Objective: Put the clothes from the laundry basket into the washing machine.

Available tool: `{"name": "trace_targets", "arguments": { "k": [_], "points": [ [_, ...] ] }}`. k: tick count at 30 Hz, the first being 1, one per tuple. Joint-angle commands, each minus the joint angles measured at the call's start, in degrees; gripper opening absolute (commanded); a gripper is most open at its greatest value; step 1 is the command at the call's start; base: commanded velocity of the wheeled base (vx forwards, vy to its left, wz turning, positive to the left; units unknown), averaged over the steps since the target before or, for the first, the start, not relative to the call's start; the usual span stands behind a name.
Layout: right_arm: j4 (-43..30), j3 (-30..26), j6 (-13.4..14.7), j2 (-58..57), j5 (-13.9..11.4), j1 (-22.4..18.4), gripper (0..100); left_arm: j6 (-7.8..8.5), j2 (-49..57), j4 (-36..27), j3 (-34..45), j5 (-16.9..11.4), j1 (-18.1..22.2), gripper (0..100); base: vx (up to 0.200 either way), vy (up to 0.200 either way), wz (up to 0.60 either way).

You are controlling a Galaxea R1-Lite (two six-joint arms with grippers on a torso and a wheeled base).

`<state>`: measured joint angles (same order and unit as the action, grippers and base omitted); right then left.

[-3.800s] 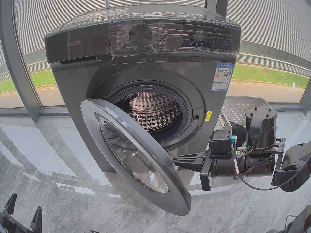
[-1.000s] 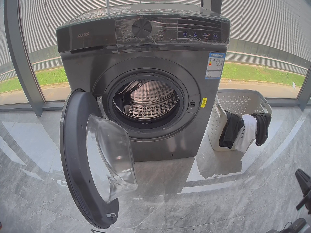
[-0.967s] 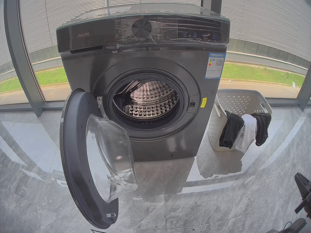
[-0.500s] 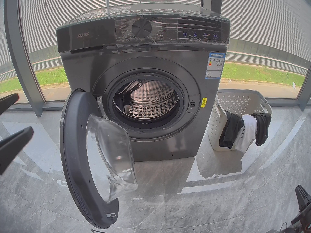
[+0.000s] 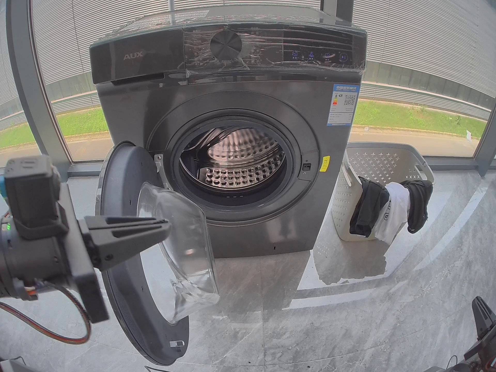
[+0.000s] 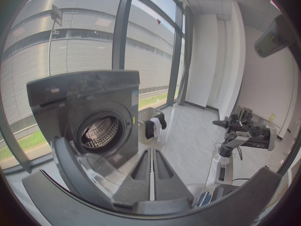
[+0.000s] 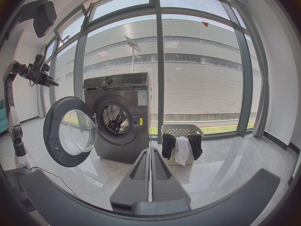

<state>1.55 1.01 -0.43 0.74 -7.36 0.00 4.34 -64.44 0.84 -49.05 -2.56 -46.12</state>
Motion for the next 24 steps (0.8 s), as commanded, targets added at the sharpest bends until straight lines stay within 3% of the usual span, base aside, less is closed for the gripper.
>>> {"name": "trace_targets", "arguments": {
  "k": [1, 11, 16, 24],
  "points": [
    [0.03, -0.57, -0.01, -0.74, -0.02, 0.0, 0, -1.97, -4.73, 0.21, 1.86, 2.56, -0.82, 0, 0.0, 0.0, 0.0],
    [0.21, -0.57, -0.01, -0.74, -0.02, 0.0, 0, -2.32, -5.61, 0.48, 7.57, 3.35, -0.73, 0, 0.0, 0.0, 0.0],
    [0.21, -0.57, -0.01, -0.74, -0.02, 0.0, 0, -3.37, -4.99, 0.65, 10.56, 5.11, -0.2, 0, 0.0, 0.0, 0.0],
    [0.21, -0.57, -0.01, -0.74, -0.02, 0.0, 0, -3.55, -4.12, 0.48, 13.02, 6.6, 1.64, 0, 0.0, 0.0, 0.0]
  ]
}}
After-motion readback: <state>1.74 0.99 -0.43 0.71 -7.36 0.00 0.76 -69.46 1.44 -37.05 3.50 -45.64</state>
